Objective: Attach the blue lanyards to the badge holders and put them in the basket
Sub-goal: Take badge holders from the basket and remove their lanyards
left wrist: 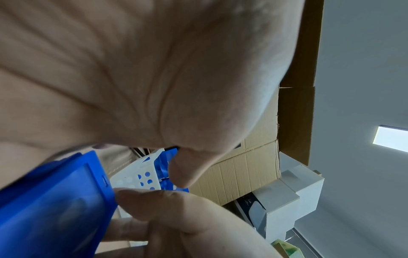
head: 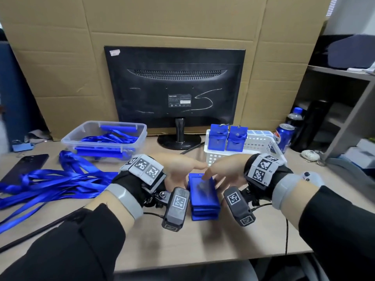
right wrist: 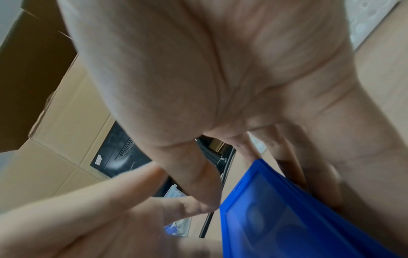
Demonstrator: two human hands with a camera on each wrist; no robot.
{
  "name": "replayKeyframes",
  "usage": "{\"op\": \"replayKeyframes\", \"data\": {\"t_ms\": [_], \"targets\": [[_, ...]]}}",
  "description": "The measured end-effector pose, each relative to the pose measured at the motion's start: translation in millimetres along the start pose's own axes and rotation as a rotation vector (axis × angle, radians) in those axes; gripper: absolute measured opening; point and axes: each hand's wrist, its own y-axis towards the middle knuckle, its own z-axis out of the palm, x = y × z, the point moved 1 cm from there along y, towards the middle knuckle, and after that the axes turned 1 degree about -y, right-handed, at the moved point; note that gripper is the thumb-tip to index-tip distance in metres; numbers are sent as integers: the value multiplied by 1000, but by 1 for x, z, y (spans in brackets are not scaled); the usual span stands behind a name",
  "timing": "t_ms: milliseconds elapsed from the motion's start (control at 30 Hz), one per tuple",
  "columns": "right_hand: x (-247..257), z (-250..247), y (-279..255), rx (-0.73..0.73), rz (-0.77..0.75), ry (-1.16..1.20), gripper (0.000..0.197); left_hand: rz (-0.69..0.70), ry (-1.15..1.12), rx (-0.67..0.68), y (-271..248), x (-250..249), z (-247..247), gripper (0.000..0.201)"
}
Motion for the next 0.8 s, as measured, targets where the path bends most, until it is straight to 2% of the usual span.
{"op": "replayKeyframes", "data": {"t_ms": [133,200,233,333,367,400,533,667,800], "targets": [[0,0,3,-52,-47,-150,60,-33,-13,-6,-5,3,-8,41],[2,1,6,-67,-67,-198,60,-77,-32,22,-3,7,-10,44],[3,2,7,-63,-68,-217,57,-109,-38,48,1,9,-12,50],[7,11,5,12,-72,-263,37,-193,-92,177,13,13,-15,89],[8,13,4,23,-71,-274,39,-215,-118,214,17,14,-16,94],[8,14,4,30,-72,-284,45,-224,-137,233,20,15,-17,94],[9,13,9,71,-73,-311,70,-166,-203,179,24,16,-18,68],[5,9,11,63,-63,-267,67,-134,-207,138,16,11,-14,60],[0,3,15,-18,-68,-252,81,-94,-213,115,12,1,-10,55]]}}
